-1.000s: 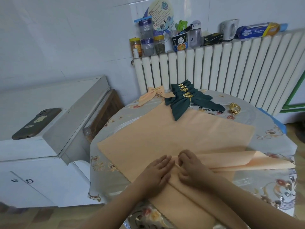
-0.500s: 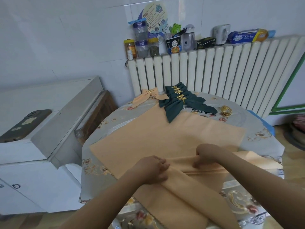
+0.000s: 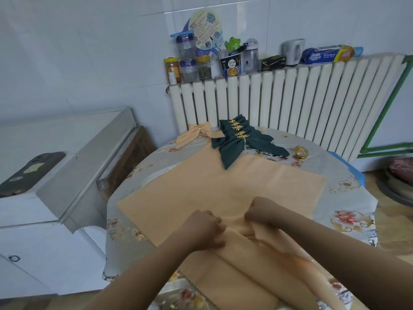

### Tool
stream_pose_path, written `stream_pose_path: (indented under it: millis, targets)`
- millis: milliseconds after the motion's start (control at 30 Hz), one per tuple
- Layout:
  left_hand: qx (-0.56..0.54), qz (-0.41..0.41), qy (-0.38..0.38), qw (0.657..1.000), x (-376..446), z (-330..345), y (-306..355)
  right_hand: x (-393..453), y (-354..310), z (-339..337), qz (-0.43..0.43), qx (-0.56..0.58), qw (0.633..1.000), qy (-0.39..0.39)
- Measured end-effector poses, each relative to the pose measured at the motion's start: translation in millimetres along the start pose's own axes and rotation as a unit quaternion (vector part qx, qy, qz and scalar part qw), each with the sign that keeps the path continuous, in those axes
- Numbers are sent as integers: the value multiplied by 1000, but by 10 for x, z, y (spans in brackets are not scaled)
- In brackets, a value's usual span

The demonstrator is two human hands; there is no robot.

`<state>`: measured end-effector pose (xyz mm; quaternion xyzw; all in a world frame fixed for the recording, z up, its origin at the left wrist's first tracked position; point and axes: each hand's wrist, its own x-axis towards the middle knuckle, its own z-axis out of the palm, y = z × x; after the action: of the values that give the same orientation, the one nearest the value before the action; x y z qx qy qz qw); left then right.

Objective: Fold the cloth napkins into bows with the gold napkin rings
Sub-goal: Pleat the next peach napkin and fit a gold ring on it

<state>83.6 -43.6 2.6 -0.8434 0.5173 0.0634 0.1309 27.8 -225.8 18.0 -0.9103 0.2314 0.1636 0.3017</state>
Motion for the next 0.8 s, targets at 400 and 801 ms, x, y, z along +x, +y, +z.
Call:
stream_pose_path:
  millis: [400,801]
  targets:
    - [-311,-92,-66,943,-64,-89,-92,-278,-27,386,-25,361,932,-28]
    - [-293,-137,43,945,-78,30,57,-324,89,507,-229,-51,965,116]
